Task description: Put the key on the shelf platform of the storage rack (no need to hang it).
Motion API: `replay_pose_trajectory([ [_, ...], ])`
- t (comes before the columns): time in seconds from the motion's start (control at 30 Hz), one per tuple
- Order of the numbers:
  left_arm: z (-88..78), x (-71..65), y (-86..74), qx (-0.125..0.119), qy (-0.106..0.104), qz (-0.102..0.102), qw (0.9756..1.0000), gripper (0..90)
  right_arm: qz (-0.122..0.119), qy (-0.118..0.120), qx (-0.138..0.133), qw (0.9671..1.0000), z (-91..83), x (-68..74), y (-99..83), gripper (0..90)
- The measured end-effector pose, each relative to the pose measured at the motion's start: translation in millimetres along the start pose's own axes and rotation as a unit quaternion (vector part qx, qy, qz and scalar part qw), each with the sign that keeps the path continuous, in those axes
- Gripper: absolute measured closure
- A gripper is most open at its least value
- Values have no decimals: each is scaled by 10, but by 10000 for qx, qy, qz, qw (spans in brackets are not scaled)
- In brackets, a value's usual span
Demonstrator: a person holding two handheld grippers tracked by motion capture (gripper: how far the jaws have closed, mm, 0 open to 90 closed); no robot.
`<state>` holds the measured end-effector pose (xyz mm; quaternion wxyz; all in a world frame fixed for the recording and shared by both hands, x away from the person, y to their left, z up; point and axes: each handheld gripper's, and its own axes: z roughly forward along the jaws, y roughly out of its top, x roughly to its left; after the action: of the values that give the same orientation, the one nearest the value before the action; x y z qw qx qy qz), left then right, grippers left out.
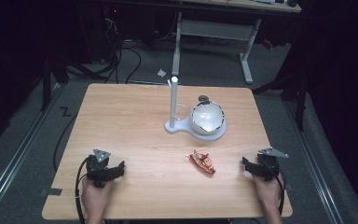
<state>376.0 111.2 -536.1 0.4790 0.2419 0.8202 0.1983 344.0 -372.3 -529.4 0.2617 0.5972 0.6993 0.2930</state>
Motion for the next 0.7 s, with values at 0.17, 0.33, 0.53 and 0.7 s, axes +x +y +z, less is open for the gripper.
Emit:
replay_pose_trajectory([
  [0.17, 2, 0, 0, -14, -4, 1, 10000, 171, -14, 21, -21, 10000, -5, -1, -7, 340],
  [0.33, 2, 0, 0, -15, -2, 0, 10000, 172, -16, 21, 3, 10000, -21, 12, -8, 366],
  [0.53, 1, -2, 0, -7, 9, -21, 10000, 171, -12, 81, 19, 10000, -38, 20, -12, 379],
  [0.7, 1, -2, 0, -7, 9, -21, 10000, 171, -44, 227, -82, 9997, -99, 86, -4, 387],
])
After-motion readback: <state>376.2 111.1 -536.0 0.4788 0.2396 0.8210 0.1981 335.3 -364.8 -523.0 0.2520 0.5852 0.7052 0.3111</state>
